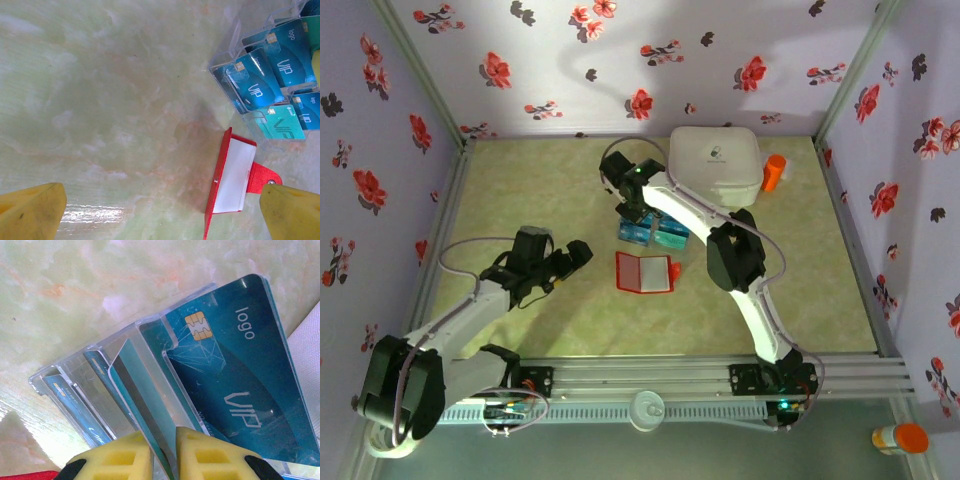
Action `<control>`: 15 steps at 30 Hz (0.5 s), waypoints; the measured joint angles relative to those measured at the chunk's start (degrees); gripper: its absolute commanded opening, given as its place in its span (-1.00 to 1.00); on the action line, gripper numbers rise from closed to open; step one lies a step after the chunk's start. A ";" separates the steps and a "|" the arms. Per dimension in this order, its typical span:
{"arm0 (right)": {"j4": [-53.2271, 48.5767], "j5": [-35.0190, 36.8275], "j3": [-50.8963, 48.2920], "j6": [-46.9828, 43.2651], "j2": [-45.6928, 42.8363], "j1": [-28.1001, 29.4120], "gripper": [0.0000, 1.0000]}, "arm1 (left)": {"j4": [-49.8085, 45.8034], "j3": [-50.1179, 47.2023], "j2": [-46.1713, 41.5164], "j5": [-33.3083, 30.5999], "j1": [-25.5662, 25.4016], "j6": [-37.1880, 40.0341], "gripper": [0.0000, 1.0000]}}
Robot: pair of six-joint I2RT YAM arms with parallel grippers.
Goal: Put the credit cards into the card holder
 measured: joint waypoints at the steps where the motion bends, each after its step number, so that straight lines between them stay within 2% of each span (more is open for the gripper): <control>1: -0.02 0.04 0.00 -0.09 0.00 0.04 -0.54 | -0.02 0.00 0.13 -0.04 -0.07 -0.02 1.00; 15: -0.11 1.49 0.02 -0.44 0.00 0.46 -0.54 | 0.02 0.00 1.25 -0.24 -1.33 -0.20 1.00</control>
